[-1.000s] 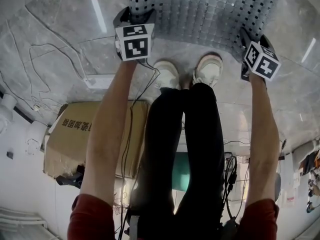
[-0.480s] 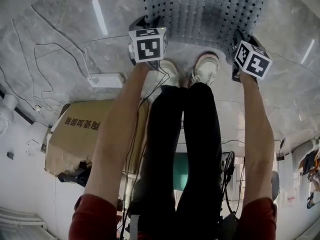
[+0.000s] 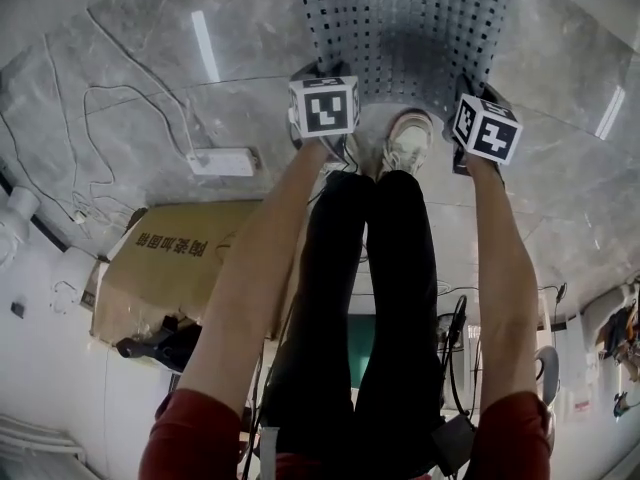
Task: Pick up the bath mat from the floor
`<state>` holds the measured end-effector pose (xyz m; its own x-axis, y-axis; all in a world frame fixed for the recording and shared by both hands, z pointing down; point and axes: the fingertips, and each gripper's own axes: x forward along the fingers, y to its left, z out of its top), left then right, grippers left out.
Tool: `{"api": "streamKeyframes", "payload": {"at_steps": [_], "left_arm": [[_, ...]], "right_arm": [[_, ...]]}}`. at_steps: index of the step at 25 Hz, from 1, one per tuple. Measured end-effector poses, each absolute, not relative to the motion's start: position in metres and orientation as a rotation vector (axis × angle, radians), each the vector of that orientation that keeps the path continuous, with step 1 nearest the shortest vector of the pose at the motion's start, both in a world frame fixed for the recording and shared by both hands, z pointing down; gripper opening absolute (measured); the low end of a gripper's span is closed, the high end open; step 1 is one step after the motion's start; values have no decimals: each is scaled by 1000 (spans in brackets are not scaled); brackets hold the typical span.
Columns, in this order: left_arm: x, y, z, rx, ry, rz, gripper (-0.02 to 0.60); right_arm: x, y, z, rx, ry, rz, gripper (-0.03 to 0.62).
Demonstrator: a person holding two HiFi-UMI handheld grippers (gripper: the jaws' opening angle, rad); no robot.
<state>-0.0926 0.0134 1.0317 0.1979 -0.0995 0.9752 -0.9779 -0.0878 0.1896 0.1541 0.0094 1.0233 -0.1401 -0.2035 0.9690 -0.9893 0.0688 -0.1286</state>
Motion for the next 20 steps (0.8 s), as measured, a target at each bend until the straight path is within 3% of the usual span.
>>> {"api": "streamKeyframes", "payload": {"at_steps": [20], "left_arm": [[-98,71,890,1297,-1051,1118,129]], "right_arm": [[118,74,888,1131,-1448,1218,63]]}}
